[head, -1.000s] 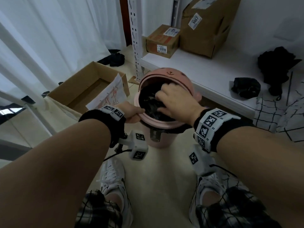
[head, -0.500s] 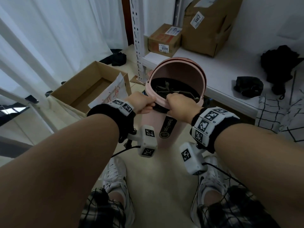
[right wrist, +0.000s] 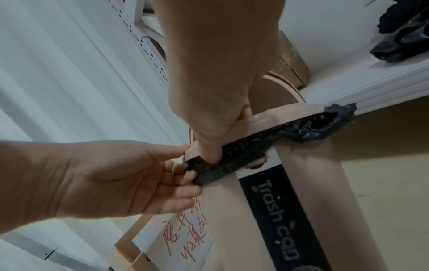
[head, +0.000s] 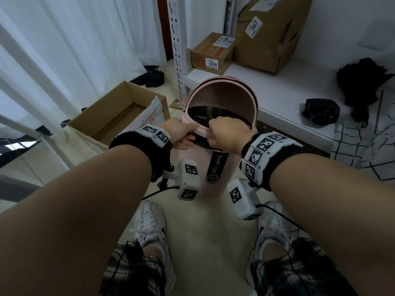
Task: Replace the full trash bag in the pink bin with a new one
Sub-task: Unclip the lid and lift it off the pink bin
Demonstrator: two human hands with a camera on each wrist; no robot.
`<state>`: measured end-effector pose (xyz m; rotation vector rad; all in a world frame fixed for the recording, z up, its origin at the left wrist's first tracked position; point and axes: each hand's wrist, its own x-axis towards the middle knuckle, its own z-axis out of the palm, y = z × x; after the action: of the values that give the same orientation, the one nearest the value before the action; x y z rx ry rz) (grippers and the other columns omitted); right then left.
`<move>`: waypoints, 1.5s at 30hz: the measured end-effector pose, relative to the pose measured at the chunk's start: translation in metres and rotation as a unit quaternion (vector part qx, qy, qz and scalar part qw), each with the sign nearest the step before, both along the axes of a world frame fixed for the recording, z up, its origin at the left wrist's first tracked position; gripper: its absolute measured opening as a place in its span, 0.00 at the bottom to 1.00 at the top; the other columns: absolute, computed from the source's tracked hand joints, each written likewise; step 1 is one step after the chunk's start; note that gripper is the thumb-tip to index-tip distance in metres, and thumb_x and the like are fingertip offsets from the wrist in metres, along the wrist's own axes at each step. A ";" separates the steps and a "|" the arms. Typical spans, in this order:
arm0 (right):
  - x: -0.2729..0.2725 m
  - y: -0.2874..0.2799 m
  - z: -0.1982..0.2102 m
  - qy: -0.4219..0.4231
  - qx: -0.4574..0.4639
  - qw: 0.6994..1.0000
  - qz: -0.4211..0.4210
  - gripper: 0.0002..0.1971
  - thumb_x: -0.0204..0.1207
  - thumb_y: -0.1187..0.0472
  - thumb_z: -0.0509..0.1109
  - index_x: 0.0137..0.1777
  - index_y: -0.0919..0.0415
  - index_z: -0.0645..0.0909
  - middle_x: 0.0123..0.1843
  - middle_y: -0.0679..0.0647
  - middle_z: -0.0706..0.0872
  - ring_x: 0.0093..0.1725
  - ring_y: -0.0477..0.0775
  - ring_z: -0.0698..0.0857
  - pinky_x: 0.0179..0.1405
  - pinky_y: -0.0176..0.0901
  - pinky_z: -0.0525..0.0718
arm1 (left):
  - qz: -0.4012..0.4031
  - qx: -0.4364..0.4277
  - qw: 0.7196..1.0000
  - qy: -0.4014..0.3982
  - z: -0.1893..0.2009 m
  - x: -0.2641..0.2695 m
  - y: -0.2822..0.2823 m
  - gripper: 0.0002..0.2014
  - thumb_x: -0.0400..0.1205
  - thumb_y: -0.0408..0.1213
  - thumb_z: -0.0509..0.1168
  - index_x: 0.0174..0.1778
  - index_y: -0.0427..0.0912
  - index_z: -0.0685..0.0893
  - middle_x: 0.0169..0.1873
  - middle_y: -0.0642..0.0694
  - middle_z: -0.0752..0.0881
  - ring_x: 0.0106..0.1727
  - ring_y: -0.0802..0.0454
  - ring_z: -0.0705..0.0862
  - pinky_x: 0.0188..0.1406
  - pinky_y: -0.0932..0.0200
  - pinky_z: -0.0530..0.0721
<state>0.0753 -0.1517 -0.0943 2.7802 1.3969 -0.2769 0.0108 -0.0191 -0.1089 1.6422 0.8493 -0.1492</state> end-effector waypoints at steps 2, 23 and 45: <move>-0.001 -0.001 0.002 0.004 -0.018 1.000 0.003 0.16 0.78 0.54 0.66 0.59 0.65 0.75 0.60 0.63 0.81 0.58 0.65 0.81 0.45 0.49 0.74 | -0.034 0.049 0.998 0.003 0.001 -0.003 0.001 0.16 0.82 0.48 0.64 0.36 0.39 0.78 0.31 0.44 0.81 0.30 0.51 0.80 0.36 0.57 0.84; -0.009 -0.003 0.010 0.010 -0.057 0.996 0.074 0.19 0.69 0.47 0.74 0.53 0.60 0.80 0.44 0.54 0.82 0.42 0.56 0.79 0.36 0.45 0.76 | -0.520 0.613 0.593 0.034 0.027 -0.008 -0.004 0.20 0.80 0.52 0.64 0.64 0.45 0.80 0.45 0.44 0.85 0.49 0.44 0.84 0.40 0.54 0.74; -0.015 0.006 0.011 0.072 -0.092 0.989 0.090 0.21 0.68 0.44 0.76 0.52 0.61 0.85 0.45 0.54 0.85 0.42 0.53 0.80 0.24 0.38 0.69 | -0.512 0.553 0.655 0.062 0.023 -0.025 0.008 0.23 0.76 0.57 0.67 0.58 0.44 0.82 0.48 0.45 0.85 0.49 0.46 0.81 0.47 0.52 0.79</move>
<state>0.0605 -0.1459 -0.0835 2.5117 1.5513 -0.5790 -0.0138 -0.0116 -0.0863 3.1874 -0.1630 -0.6185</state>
